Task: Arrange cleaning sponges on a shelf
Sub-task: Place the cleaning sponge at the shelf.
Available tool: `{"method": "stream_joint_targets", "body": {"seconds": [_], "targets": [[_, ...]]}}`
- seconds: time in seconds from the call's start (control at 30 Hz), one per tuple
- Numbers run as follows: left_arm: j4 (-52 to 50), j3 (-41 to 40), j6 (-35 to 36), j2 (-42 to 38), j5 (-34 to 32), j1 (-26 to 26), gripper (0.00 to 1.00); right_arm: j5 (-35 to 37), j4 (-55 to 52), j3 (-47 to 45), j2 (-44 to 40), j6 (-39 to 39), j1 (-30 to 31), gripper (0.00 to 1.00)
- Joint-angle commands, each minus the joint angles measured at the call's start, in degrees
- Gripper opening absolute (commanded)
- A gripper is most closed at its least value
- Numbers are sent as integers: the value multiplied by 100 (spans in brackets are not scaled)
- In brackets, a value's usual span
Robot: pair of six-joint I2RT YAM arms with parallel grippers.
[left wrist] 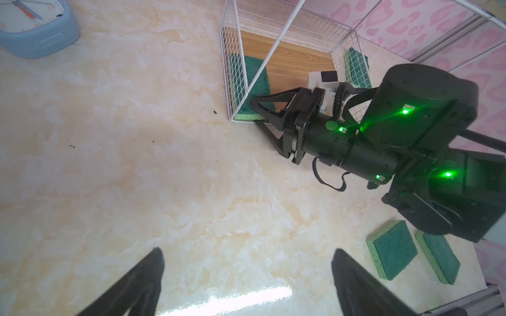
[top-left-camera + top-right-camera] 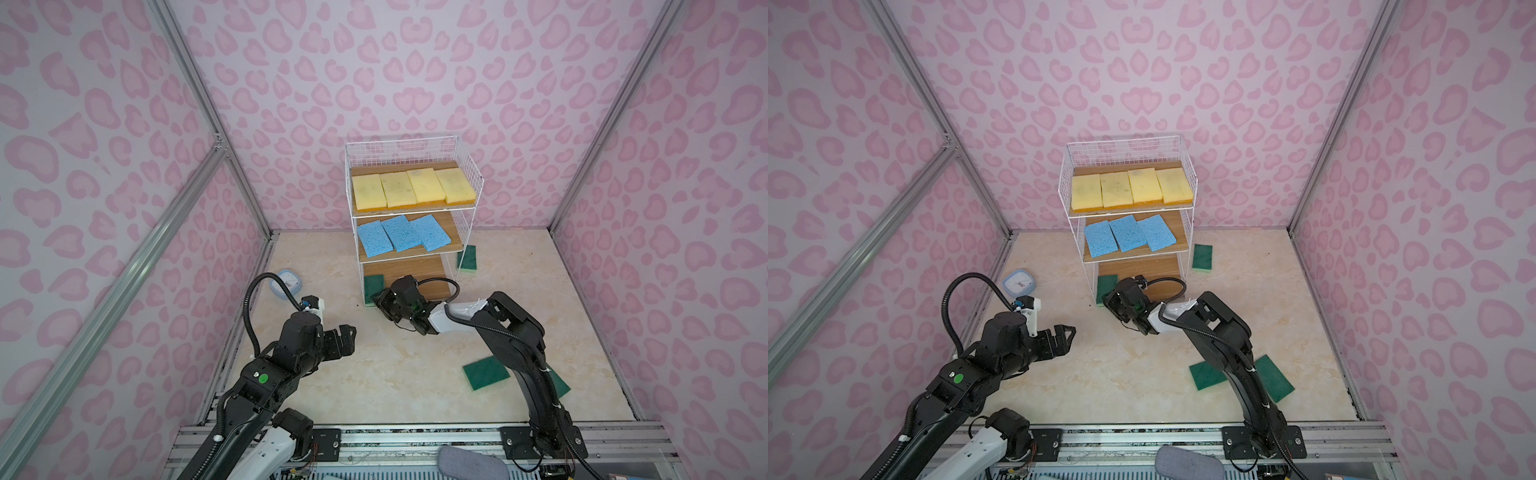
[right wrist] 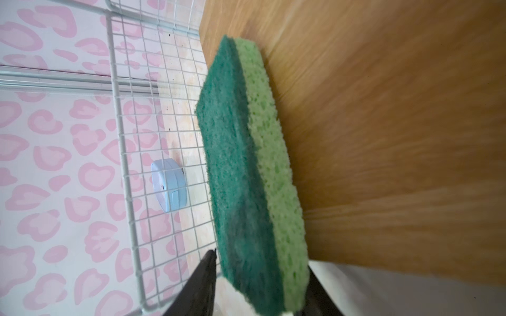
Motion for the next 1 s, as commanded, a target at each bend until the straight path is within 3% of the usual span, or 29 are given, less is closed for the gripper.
{"method": "stream_joint_targets", "body": {"seconds": [0.0, 0.27, 0.47, 0.73, 0.97], "targets": [[68, -6, -20, 1, -59, 1, 97, -142, 147, 30, 97, 76, -31, 46], [96, 8, -5, 79, -33, -1, 97, -368, -94, 96, 4, -67, -71, 75], [85, 36, 14, 85, -41, 6, 97, -398, -1065, 243, -273, -640, -63, 88], [79, 71, 24, 120, -26, 3, 97, -327, -2137, 303, -644, -1355, 16, 91], [253, 52, 62, 305, 199, 1, 98, -193, -2078, -539, -1453, -1597, -61, 91]]}}
